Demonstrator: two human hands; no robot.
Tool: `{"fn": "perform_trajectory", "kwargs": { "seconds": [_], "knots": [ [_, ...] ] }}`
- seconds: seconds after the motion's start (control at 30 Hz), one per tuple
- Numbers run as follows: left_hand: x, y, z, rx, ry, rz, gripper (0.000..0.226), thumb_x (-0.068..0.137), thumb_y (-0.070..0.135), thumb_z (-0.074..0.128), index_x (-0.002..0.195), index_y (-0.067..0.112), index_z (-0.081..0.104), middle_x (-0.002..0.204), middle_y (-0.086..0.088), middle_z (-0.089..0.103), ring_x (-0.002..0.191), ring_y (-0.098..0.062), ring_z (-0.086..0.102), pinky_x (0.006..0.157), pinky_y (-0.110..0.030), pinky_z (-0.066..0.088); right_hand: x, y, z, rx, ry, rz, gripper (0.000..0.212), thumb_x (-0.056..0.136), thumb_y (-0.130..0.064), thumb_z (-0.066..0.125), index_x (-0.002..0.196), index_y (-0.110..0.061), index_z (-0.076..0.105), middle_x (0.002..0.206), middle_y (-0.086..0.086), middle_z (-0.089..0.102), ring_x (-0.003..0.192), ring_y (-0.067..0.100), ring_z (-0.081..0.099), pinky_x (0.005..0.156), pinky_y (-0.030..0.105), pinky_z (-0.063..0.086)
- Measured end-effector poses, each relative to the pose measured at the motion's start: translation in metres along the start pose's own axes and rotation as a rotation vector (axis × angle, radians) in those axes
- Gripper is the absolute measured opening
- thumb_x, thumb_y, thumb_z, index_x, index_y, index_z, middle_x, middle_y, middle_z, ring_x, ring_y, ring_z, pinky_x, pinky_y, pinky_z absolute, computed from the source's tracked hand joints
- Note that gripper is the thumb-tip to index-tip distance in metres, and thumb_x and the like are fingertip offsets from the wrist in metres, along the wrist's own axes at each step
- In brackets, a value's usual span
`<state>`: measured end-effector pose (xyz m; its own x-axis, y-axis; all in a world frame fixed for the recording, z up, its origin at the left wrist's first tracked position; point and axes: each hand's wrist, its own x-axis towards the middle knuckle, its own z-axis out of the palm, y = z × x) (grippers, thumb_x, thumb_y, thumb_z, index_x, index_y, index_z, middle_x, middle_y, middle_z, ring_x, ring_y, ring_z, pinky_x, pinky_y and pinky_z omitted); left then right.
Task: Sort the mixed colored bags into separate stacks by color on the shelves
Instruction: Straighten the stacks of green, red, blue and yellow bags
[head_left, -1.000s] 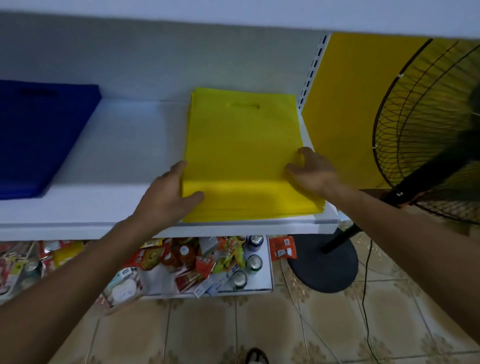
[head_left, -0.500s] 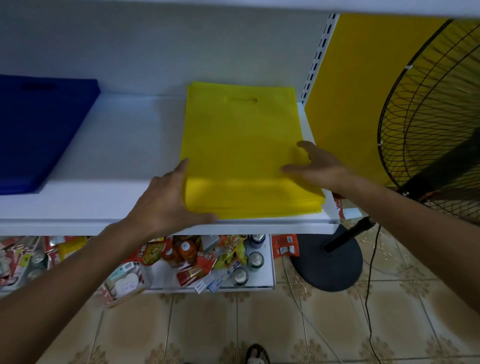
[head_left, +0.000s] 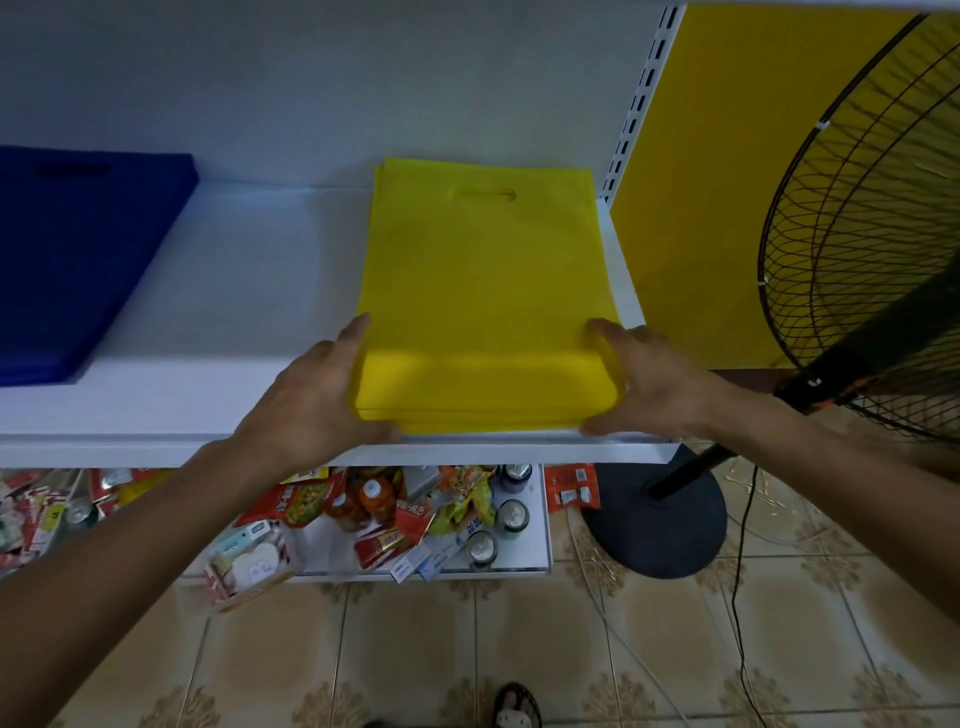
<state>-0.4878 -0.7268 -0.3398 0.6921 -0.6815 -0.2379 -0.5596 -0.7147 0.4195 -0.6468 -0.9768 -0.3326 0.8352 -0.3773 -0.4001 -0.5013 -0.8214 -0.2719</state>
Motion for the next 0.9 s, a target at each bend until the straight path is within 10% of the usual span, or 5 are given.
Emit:
{"fn": "perform_trajectory", "kwargs": {
  "seconds": [0.9],
  "knots": [
    [0.015,-0.007,-0.006,-0.021,0.04,0.029,0.11,0.064,0.047,0.077,0.148,0.021,0.011,0.14,-0.016,0.041,0.124,-0.033,0.042,0.096,-0.036,0.038,0.01,-0.01,-0.004,0.113,0.046,0.021,0.114,0.061,-0.047,0.081,0.148,-0.025,0.011,0.146,0.01,0.028,0.134,0.029,0.028,0.098,0.035,0.035]
  ]
}}
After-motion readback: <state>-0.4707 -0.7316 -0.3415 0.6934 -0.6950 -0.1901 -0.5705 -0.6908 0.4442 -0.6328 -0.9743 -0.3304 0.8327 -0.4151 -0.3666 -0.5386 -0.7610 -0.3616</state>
